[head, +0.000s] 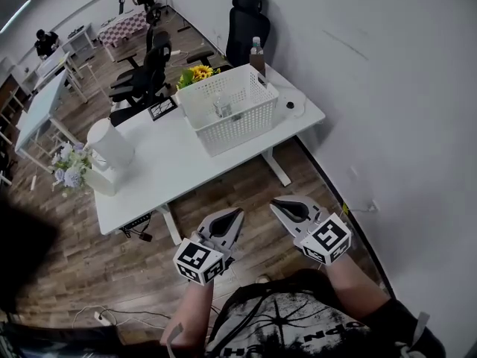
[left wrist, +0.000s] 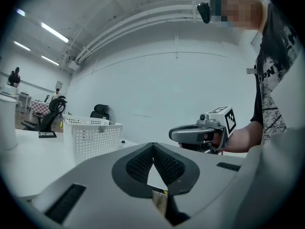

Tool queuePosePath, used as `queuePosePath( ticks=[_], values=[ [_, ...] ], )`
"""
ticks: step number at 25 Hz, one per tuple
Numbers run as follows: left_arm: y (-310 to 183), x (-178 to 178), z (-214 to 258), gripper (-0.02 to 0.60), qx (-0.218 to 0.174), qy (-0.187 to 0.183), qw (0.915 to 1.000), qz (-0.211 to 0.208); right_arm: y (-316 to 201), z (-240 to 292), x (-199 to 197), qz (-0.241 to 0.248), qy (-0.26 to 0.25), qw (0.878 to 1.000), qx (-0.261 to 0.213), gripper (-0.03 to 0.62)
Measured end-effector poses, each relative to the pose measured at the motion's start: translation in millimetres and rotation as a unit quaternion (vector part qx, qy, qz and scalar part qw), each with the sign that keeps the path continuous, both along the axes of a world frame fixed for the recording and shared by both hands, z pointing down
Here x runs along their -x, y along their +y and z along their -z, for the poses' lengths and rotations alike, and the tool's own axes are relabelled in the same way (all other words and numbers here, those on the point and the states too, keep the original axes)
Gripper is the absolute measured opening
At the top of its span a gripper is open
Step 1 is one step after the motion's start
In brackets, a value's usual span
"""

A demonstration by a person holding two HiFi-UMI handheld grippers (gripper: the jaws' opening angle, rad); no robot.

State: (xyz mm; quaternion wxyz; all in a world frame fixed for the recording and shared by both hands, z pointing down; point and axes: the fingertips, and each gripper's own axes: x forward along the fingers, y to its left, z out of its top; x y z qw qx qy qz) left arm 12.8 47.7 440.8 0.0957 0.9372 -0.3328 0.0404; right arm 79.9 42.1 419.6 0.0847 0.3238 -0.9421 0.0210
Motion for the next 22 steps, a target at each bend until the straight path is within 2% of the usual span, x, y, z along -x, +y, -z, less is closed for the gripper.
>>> queuePosePath(
  ticks=[7, 13, 22],
  values=[
    [-17.1, 12.5, -2.2, 0.011, 0.005, 0.014, 0.9998, 0.011, -16.3, -2.7, 7.6, 0.004, 0.013, 1.000, 0.002, 0.023],
    [-37.2, 21.1, -4.6, 0.011, 0.008, 0.012, 0.9995, 0.028, -39.0, -6.2, 11.8, 0.015, 0.011, 1.000, 0.006, 0.023],
    [-94.9, 22.6, -2.5, 0.011, 0.011, 0.007, 0.9978, 0.064, -103.0, -8.4, 17.9, 0.056, 0.003, 0.998, 0.012, 0.023]
  ],
)
